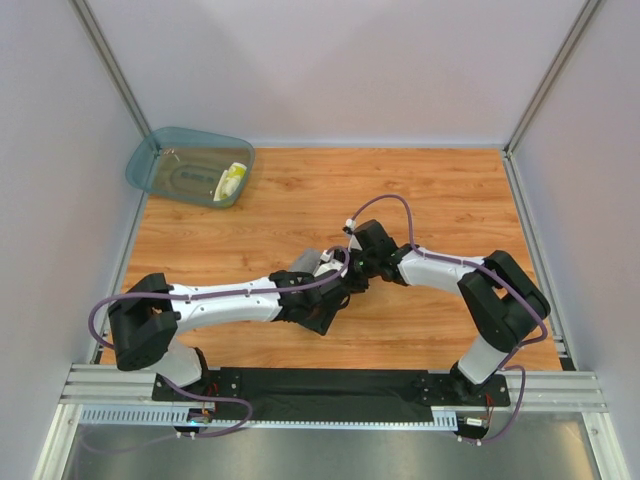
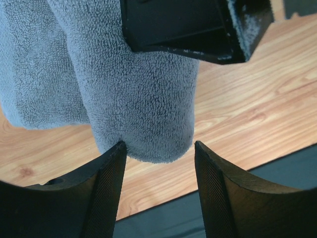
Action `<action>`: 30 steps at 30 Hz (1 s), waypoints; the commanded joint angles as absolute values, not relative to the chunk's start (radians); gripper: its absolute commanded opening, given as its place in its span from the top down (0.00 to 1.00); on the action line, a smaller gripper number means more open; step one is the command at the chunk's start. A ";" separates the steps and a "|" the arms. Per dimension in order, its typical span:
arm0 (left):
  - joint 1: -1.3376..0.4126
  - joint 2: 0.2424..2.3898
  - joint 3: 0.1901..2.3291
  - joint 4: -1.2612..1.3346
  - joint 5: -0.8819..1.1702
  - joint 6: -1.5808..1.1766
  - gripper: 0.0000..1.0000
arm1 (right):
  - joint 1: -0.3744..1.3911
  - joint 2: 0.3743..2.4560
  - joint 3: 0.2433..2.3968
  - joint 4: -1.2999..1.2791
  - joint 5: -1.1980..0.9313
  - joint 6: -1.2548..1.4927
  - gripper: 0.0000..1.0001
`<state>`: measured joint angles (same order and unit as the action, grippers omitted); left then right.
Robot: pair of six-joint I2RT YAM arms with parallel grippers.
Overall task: Roll the towels
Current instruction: Roll the towel
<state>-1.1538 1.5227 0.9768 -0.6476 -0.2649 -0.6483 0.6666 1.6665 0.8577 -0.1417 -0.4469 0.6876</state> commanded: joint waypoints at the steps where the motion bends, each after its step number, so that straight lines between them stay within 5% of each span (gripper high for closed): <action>1: -1.160 1.566 0.996 -0.635 -0.319 -0.629 0.36 | 0.675 1.686 0.876 -0.176 -0.422 0.664 0.57; 17: -1.190 1.773 1.017 -0.620 -0.454 -0.632 0.32 | 0.690 1.716 0.897 -0.192 -0.457 0.643 0.55; 24: -1.192 1.787 0.999 -0.601 -0.492 -0.617 0.68 | 0.696 1.743 0.900 -0.201 -0.477 0.629 0.55; 30: -1.192 1.738 0.974 -0.617 -0.431 -0.604 0.76 | 0.690 1.741 0.943 -0.277 -0.451 0.592 0.47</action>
